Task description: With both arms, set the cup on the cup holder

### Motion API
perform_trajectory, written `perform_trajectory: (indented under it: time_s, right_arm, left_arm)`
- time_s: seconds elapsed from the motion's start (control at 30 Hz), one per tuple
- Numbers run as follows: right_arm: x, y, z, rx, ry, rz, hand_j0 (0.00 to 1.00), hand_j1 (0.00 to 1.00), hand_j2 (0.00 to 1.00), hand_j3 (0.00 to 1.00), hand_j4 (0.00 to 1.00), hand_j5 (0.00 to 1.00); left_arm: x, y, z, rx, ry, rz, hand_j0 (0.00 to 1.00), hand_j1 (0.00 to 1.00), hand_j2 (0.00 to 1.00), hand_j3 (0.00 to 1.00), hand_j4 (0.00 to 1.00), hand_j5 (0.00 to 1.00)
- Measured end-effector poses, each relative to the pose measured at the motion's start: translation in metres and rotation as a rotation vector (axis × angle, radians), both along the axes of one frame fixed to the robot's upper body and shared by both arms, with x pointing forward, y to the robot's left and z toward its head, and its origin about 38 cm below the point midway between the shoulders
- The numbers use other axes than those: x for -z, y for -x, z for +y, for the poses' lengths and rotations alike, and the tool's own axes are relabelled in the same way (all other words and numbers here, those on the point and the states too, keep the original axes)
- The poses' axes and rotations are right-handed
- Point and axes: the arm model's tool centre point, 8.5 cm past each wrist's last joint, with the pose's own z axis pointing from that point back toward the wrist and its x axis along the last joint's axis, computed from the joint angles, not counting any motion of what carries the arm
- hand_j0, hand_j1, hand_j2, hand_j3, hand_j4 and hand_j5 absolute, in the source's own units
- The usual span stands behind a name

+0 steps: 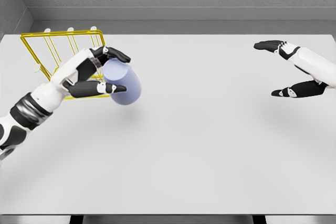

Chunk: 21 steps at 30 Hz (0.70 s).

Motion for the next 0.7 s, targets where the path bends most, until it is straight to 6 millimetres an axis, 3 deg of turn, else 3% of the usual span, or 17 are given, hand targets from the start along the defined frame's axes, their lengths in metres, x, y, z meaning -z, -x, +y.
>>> perform_trajectory:
  time_s: [0.7]
  right_arm:
    - [0.0,0.0,0.001,-0.002,0.0,-0.001,1.0,1.0,1.0,1.0,1.0,1.0]
  left_arm:
    - [-0.023,-0.013,0.028,-0.07,0.001,-0.031,0.51,0.51,0.51,0.51,0.51,0.51]
